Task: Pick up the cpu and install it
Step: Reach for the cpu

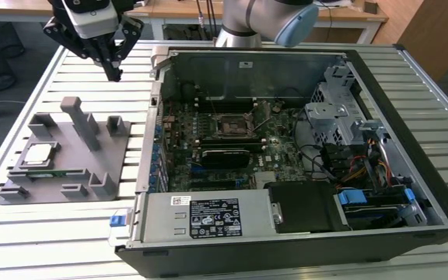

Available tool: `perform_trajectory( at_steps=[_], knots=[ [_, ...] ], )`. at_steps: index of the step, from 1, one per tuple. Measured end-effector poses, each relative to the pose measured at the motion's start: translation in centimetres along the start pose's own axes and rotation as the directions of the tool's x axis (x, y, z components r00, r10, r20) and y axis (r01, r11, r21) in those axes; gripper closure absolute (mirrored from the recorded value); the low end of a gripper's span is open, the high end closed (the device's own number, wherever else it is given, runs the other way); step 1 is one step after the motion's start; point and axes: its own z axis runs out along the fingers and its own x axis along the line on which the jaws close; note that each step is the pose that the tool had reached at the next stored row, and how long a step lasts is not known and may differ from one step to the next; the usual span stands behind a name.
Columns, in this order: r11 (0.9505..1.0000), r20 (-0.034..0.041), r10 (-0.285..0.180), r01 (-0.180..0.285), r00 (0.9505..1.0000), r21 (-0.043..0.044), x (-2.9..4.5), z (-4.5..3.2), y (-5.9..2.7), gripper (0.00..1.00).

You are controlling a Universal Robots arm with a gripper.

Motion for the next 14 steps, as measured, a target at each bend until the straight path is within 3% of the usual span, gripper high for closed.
perform_trajectory(
  at_steps=[14],
  knots=[
    [1.0000, 0.0000, 0.000, 0.000, 1.0000, 0.0000, 1.32, 0.14, -0.11, 0.89]
  ],
)
